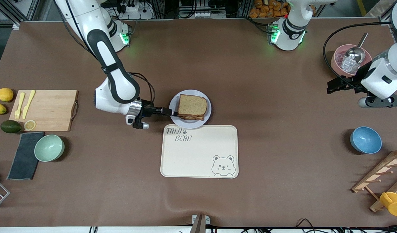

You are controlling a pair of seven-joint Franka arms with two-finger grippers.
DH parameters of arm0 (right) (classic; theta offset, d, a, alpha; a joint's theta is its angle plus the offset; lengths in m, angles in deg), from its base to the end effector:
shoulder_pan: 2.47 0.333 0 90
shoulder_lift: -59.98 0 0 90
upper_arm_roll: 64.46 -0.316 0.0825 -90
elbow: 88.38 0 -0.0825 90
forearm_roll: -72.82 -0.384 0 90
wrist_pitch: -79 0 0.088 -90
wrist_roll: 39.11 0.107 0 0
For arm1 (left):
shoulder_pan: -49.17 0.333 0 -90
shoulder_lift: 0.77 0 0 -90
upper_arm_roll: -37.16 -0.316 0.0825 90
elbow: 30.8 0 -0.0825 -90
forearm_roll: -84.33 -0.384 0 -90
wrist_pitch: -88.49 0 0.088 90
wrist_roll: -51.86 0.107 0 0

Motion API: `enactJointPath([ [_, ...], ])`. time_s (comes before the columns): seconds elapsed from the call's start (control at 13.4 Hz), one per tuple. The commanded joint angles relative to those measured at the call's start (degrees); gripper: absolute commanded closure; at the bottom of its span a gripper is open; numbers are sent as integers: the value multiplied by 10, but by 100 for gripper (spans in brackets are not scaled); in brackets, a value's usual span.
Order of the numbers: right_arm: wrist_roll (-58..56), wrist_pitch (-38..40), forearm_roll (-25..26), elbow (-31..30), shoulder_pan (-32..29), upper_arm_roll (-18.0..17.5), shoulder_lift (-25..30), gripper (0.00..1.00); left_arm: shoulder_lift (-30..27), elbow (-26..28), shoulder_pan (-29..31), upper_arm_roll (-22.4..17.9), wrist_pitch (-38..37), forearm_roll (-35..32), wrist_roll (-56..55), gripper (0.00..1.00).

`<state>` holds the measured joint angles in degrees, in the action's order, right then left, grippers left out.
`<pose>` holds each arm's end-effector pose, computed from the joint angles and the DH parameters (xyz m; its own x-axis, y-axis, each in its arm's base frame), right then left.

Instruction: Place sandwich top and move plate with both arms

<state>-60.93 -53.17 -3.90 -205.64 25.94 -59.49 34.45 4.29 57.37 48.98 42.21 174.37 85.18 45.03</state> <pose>0.5312 0.2524 0.2149 0.9631 -0.1524 -0.2218 -0.2669 -0.6469 -0.7143 0.5692 -0.0517 0.5841 0.9912 0.0268 -0.1294 0.0279 -0.9996 0.0072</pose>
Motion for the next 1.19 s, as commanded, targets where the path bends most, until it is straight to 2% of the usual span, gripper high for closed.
enactJointPath([
  [0.0,78,31,78,37,-16,15,20,32,2,-11,10,0,-9,6,6,0],
  [0.07,85,60,89,52,-30,21,19,32,2,-11,13,-1,-10,2,1,0],
  [0.22,86,105,122,70,-69,25,17,31,2,-11,9,2,-10,-53,6,0],
  [0.52,86,215,240,134,-162,29,15,29,7,-11,12,0,-6,-65,8,0],
  [0.75,86,253,333,184,-194,43,14,27,15,-7,33,1,8,-5,12,0],
  [0.9,87,264,395,206,-208,44,17,25,16,-4,54,1,16,86,14,0],
  [1.05,87,268,460,234,-230,42,18,24,19,23,62,1,45,119,51,0],
  [1.12,86,282,477,243,-237,42,18,21,19,39,62,2,61,131,72,0],
])
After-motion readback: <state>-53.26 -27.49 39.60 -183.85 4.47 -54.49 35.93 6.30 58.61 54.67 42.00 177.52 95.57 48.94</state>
